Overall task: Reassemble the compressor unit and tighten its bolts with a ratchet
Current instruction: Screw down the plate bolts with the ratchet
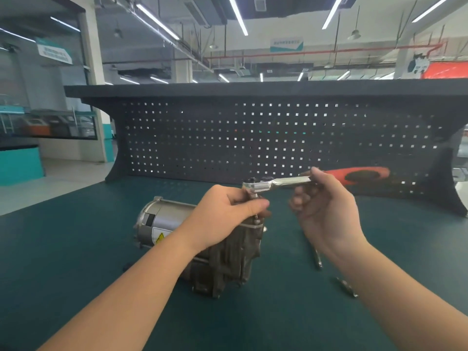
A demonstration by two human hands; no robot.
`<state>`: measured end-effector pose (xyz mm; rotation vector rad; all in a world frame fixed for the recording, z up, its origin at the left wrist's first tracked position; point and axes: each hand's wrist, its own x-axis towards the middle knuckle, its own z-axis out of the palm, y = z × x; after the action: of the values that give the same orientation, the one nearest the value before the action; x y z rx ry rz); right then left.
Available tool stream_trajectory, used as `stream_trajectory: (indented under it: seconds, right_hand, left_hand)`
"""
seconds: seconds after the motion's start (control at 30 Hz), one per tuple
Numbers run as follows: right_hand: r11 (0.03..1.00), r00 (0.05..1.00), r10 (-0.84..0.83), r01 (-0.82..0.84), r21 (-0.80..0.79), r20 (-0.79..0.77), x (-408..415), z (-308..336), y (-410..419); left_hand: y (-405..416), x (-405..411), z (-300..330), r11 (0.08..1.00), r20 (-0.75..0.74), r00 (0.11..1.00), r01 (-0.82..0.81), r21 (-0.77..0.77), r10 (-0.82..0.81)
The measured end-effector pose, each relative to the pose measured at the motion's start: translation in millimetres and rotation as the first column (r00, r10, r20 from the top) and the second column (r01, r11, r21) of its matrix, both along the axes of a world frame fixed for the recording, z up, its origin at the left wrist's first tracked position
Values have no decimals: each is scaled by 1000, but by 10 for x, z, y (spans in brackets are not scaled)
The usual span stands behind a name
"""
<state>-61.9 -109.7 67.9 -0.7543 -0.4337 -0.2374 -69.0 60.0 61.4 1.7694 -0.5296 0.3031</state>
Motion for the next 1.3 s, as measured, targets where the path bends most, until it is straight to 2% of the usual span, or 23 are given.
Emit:
stream_trajectory:
  seconds: [0.07,0.13,0.2,0.23,0.27,0.3,0.33,0.4,0.47,0.5,0.57,0.67,0.7,0.77,0.8,0.87,0.9,0.97,1.07,1.17,1.23,1.27,1.3]
  right_hand:
    - [998,996,-24,28,-50,82,10,-29,-17]
    - [902,870,-216,351,-250,444,-84,-63,-11]
    - [499,459,-287,821,-278,841,-107,-86,-15]
    - [321,190,-225,941,-112,956,-113,-88,-17]
    - [288,4,-124,957,32,992,-109,-132,-11]
    - [327,-48,-105,942,80,993,-108,-195,12]
    - [390,7,-155,919,55,988,-103,-239,21]
    - [618,423,-340,774,-140,840,-114,-211,11]
    - [919,889,-267,352,-181,373,-86,-80,6]
    - [990,988,-100,111,-89,117,-30,-27,2]
    - [995,988,89,-82,58,-123,44,-1,14]
    - [984,969,-140,158,-78,203,-47,-78,31]
    - [873,830,-319,445,-199,458,-99,-106,26]
    - [411,299,-355,901,-139,886,-158,-112,13]
    - [338,85,-227,941,-4,970,-160,-132,19]
    - [364,-42,-130,927,87,991,-169,-192,57]
    - [368,9,-178,928,58,984,-154,-219,63]
    - [459,309,-359,880,-122,881,-129,-229,34]
    - [963,949,-217,246,-106,229,-19,-71,-3]
    - [1000,999,21,-20,23,-51,72,-72,-6]
    - [983,972,-116,141,-113,206,-1,-93,-11]
    - [908,861,-248,366,-202,444,-65,-93,-20]
    - [693,604,-351,681,-235,715,-111,-73,-37]
  left_hand:
    - [-14,1,-3,1000,23,999,-24,1,24]
    - [-28,-4,-16,999,38,999,-13,-49,15]
    - [-30,-26,-8,998,59,998,10,-56,-7]
    - [-20,-22,-16,999,72,997,20,-42,-17]
    - [-13,-17,-22,999,76,997,25,-28,-23]
    - [-15,-18,-17,999,76,997,30,-20,-29]
    - [-18,-23,-10,999,75,997,35,-18,-34]
    - [-11,-7,-7,1000,72,997,20,-24,-18]
    - [-3,19,-2,999,30,1000,0,-48,1]
    - [6,35,-9,999,17,1000,-7,-42,8]
    - [-5,38,-19,999,19,999,-33,-10,33]
    - [-24,48,-36,998,55,997,-51,-37,53]
    - [-30,42,-35,997,54,998,-42,-60,45]
    - [-33,24,-26,999,75,997,-6,-54,10]
    - [-25,20,-27,999,91,996,14,-34,-11]
    - [-10,0,-20,999,97,994,43,-16,-41]
    - [-4,-7,-18,999,91,995,42,-16,-41]
    - [-2,-15,-13,1000,89,996,-4,-18,6]
    - [4,7,-17,997,69,994,-80,-7,80]
    - [-1,21,-28,995,55,994,-95,15,94]
    - [-18,21,-25,996,58,994,-93,17,91]
    - [-33,7,-20,997,52,995,-83,3,83]
    - [-37,2,-21,998,56,996,-66,-8,66]
